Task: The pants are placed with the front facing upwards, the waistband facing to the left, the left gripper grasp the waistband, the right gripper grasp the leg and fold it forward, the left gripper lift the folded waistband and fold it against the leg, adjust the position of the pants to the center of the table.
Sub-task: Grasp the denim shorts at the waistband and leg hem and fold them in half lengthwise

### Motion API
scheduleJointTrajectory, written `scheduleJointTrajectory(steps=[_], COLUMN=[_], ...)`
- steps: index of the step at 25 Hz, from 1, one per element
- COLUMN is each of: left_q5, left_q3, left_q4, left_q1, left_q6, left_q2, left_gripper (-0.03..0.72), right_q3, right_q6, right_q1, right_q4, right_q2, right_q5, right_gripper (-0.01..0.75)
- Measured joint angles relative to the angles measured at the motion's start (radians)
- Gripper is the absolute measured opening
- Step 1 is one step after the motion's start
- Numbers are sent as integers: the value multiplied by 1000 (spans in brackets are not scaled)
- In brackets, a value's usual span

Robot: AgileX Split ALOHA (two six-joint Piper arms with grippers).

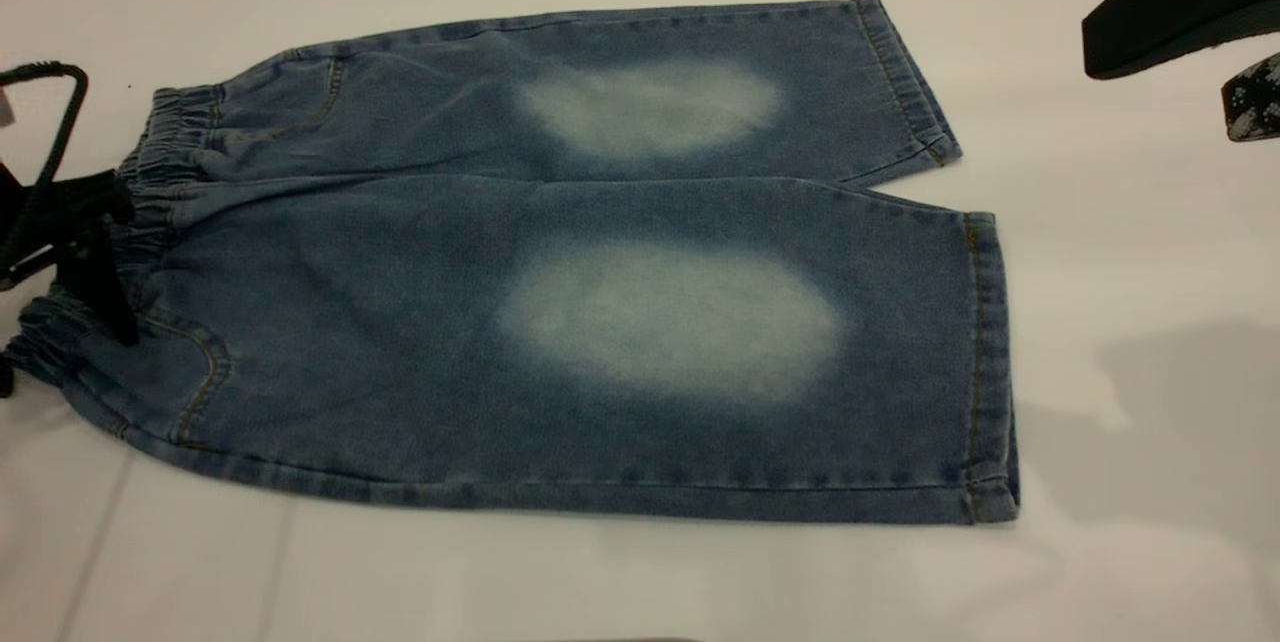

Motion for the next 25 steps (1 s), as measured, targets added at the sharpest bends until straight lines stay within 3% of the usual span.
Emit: scheduleJointTrajectory(steps=[3,8,9,15,25], left_q5=[0,-3,-3,56,197], left_q3=[-5,-8,-10,-72,-224], left_q4=[-11,-16,-16,-8,3], left_q1=[0,-8,-15,-90,-230], left_q6=[6,37,51,130,184], left_q2=[3,4,1,-11,-13], left_gripper=[440,132,107,96,96], right_q3=[0,7,21,130,138], right_q6=[2,15,20,3,-323], right_q1=[0,0,0,0,0], right_q4=[0,3,8,77,388], right_q2=[0,2,6,128,463], right_q5=[0,40,48,52,66], right_gripper=[568,568,568,568,568])
